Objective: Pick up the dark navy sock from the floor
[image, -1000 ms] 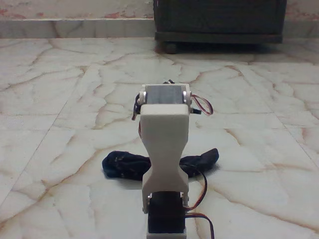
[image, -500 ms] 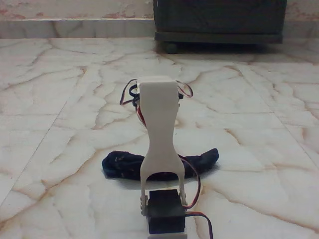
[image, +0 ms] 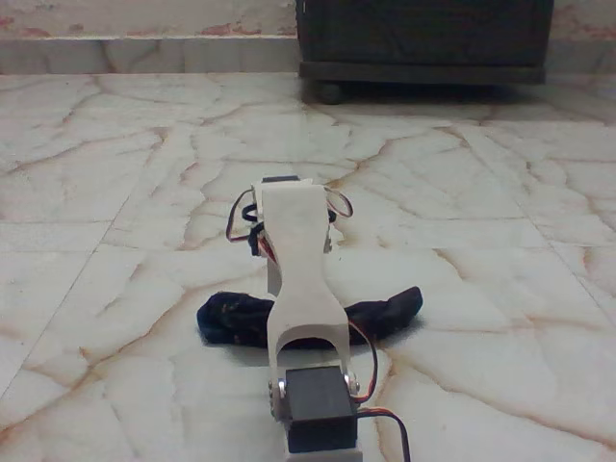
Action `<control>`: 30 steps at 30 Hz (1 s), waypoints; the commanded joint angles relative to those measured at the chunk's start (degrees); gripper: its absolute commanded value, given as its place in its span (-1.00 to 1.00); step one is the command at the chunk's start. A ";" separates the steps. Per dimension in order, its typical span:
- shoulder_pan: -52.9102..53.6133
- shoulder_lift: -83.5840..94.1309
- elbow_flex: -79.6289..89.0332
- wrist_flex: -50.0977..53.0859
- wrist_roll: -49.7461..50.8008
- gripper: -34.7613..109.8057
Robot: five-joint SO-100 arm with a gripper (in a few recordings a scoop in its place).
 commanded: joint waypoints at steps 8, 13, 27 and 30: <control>-1.05 -5.19 -1.93 -9.67 -2.99 -0.36; -0.35 -10.11 -1.85 -11.07 -5.45 -0.37; 0.62 -9.23 6.24 -19.51 -13.27 -0.52; 0.70 -0.35 18.46 -24.35 -13.80 -0.52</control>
